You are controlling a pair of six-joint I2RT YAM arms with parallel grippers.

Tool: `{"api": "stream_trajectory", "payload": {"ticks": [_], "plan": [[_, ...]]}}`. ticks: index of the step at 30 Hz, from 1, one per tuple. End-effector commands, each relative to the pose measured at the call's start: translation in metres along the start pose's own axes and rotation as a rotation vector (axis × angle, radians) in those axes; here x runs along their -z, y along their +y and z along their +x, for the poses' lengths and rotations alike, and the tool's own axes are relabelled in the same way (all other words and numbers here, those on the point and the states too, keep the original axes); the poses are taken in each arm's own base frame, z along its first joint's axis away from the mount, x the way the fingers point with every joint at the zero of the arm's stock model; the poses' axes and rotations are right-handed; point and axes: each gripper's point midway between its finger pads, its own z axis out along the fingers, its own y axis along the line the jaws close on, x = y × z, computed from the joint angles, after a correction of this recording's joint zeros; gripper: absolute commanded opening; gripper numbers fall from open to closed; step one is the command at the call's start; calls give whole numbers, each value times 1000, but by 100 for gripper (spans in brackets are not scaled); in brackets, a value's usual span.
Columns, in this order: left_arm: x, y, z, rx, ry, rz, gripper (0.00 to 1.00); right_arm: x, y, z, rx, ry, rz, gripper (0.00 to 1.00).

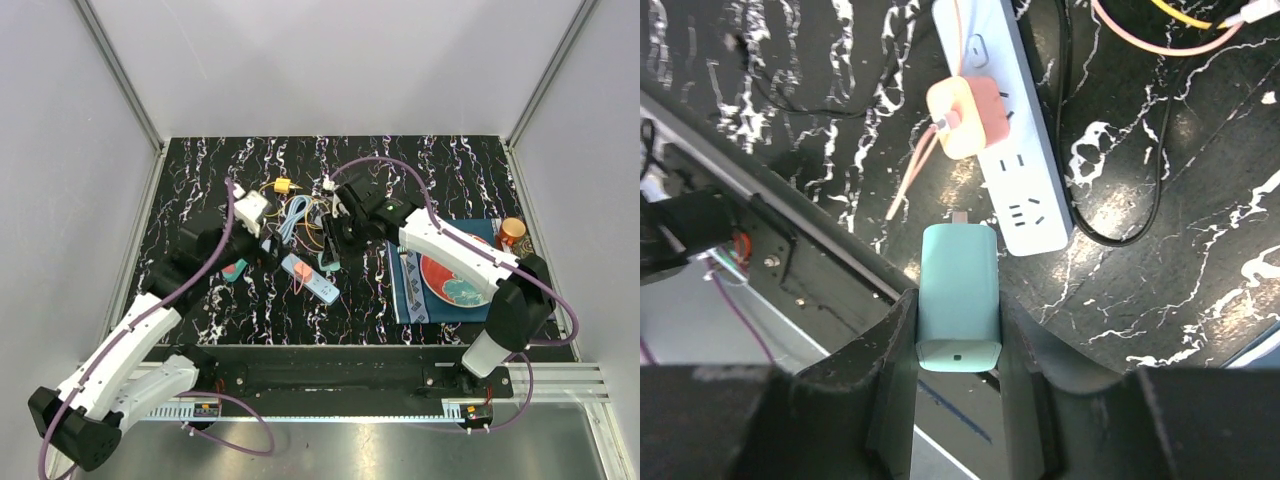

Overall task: Insert the plug
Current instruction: Move the socket to the center of the board.

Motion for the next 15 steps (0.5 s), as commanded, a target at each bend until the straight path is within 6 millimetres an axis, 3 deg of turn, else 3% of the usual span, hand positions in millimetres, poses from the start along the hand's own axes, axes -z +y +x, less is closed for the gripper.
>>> {"api": "stream_trajectory", "payload": {"ticks": [1,5,9,10,13,15], "plan": [[-1,-30,-12,-213,-73,125,99,31,24,-23,-25,-58,-118,0],[-4,-43,-11,-229,-64,166,99,32,17,-19,-35,-53,-121,0],[-18,-37,5,-197,28,129,99,40,1,-20,-32,-95,-90,0],[-21,-31,1,-178,40,95,99,38,-6,-16,-36,-93,-74,0],[-35,-17,21,-61,164,-5,99,40,-25,-13,-44,-116,-22,0],[-44,-10,45,-13,269,-51,99,43,-32,-13,-41,-139,-4,0]]}}
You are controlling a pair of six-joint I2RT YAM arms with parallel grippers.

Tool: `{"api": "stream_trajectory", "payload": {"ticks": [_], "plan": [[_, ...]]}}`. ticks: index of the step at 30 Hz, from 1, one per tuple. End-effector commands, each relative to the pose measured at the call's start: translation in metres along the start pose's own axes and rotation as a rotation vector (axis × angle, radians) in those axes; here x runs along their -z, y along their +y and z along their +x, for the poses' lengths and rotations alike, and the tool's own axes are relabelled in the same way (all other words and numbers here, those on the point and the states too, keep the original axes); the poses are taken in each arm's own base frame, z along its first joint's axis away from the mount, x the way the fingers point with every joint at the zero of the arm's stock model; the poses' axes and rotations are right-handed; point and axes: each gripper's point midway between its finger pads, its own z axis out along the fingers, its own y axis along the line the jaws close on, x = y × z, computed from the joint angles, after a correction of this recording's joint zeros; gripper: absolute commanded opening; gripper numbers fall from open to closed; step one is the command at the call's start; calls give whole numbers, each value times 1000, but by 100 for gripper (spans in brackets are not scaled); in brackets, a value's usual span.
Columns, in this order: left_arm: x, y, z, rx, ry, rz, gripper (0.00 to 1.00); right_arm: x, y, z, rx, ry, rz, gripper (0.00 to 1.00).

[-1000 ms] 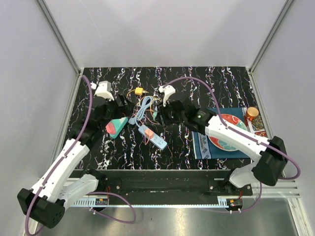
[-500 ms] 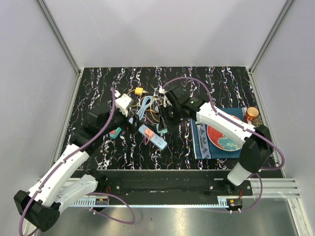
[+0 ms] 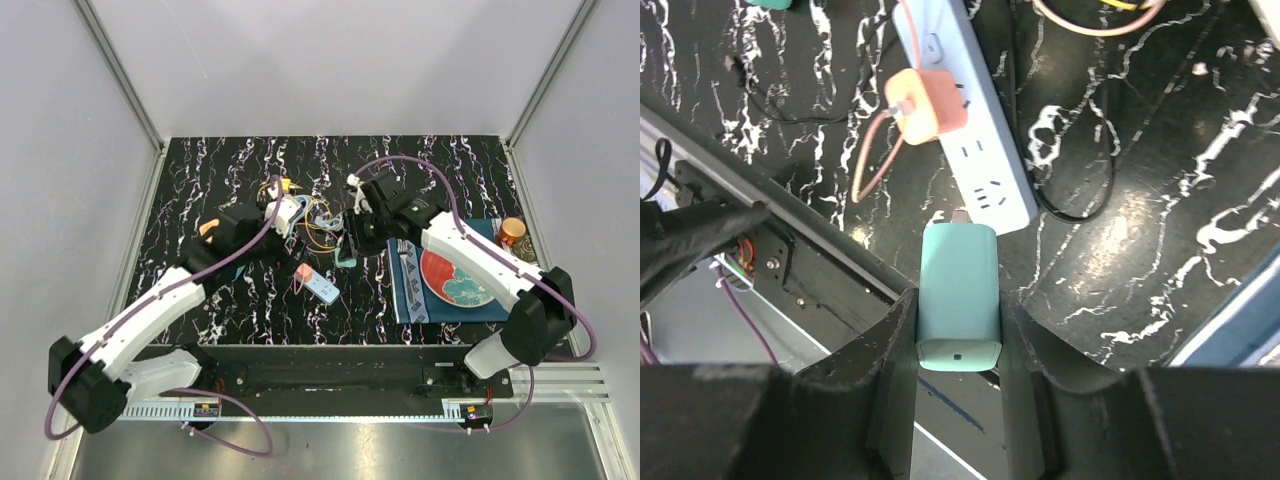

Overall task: Insert the plug
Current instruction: Move the socket to the center of the board.

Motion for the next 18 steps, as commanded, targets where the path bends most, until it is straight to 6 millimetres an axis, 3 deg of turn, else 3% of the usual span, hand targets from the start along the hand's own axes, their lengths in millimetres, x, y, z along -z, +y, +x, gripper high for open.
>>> {"api": "stream_trajectory", "payload": {"ticks": [1,5,11,18], "plan": [[-12,27,14,151,116,-177,99,13,-14,-5,32,-83,29,0],[-26,49,42,322,217,-292,98,12,-25,0,46,-96,53,0],[-39,84,68,597,292,-372,89,9,-35,5,65,-100,75,0],[-75,68,77,714,324,-248,88,2,-40,10,86,-97,79,0]]}}
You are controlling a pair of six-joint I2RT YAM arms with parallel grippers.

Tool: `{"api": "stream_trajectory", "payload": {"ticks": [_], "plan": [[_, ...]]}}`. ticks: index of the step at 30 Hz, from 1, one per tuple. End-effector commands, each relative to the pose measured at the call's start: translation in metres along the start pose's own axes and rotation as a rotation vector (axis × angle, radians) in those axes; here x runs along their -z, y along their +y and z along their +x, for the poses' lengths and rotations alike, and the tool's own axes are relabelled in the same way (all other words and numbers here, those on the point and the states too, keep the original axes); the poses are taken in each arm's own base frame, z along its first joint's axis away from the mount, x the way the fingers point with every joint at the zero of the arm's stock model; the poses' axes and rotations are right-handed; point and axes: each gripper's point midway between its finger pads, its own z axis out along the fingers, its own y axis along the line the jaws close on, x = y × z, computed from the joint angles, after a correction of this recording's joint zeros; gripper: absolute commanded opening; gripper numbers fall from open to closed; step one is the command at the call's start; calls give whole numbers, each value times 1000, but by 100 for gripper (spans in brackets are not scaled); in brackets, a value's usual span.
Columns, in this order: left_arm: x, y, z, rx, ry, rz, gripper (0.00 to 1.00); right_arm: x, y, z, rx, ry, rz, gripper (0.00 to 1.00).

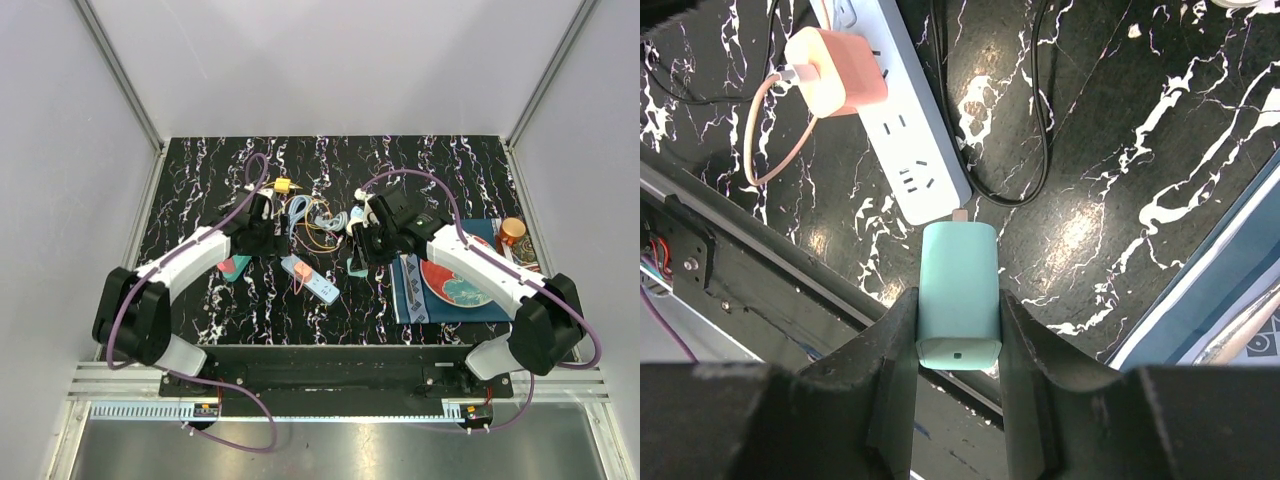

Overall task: Insert the plug
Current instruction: Move the socket to the center of the board.

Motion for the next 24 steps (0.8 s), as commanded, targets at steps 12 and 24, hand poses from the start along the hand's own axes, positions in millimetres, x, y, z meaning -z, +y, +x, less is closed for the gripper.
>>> {"api": "stream_trajectory", "payload": {"ticks": [12,24], "plan": [[-40,-75,12,204,99,309,88,4,-1,-13,59,-79,-7,0],[-25,-134,42,309,163,471,88,6,9,-4,4,-34,-59,0]]}}
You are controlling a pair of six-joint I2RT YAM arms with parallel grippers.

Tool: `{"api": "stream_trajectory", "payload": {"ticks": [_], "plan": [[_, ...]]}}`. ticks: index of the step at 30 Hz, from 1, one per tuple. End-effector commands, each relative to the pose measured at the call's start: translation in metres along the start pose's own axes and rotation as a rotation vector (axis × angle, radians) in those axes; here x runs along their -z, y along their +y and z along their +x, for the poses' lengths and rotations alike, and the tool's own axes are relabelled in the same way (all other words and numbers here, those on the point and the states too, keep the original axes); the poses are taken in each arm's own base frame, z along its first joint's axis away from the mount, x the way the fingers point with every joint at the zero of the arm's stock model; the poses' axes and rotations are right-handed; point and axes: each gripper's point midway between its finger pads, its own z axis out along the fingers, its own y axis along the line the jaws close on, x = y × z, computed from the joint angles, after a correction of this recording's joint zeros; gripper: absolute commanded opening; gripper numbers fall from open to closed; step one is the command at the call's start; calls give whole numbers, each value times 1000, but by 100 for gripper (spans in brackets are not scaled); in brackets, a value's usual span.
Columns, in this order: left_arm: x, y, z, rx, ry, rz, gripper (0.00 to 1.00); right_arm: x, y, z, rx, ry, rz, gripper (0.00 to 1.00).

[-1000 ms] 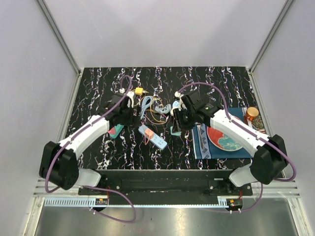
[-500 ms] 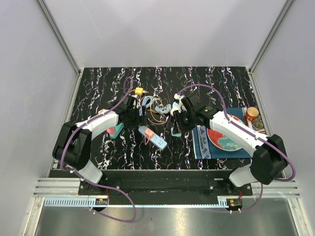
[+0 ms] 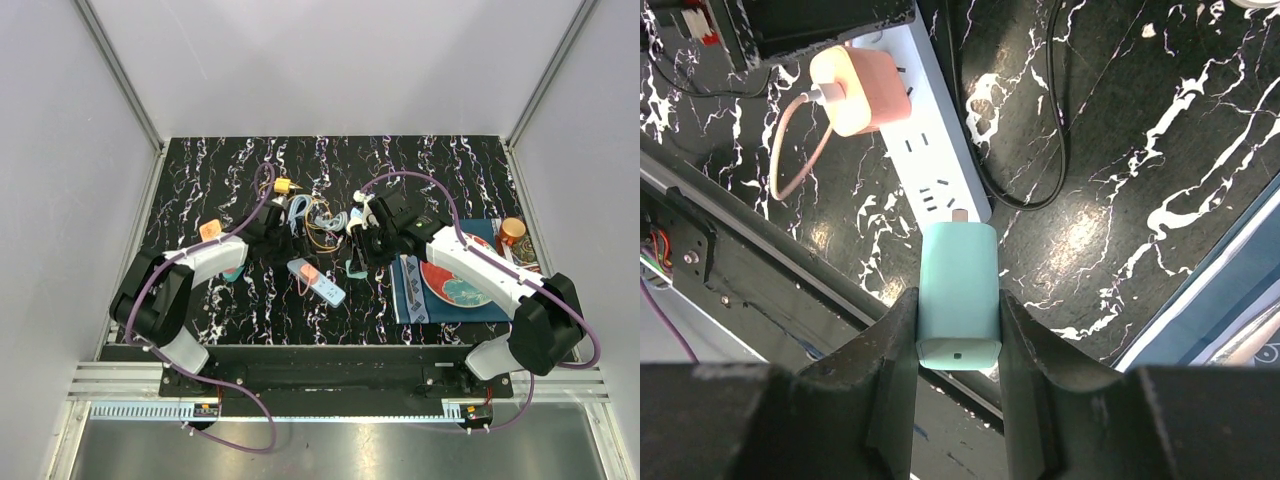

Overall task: Insert the plug
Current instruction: Move the socket to the center of the board, then insert the plug into the socket.

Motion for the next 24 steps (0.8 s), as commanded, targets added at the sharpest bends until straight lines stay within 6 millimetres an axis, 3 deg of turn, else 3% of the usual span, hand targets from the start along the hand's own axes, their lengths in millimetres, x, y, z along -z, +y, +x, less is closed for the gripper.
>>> {"api": "stream_trajectory", "payload": {"ticks": [1,3,7,9,14,17,20,24], "plan": [[11,-78,43,64,115,267,88,11,10,-6,-28,-28,-45,0],[14,-79,45,78,99,269,88,13,15,-7,-82,-13,-48,0],[33,-80,30,65,0,255,89,14,29,1,-132,67,-114,3],[40,-77,19,38,-57,224,91,11,27,5,-177,96,-92,1],[77,-71,-6,-127,-193,144,93,9,12,19,-288,149,19,0],[110,-70,-27,-267,-287,91,95,6,11,33,-364,216,44,0],[157,-74,-60,-399,-443,30,96,4,16,41,-446,273,44,0],[231,-62,-96,-477,-705,-99,99,0,13,46,-536,311,91,0]]}}
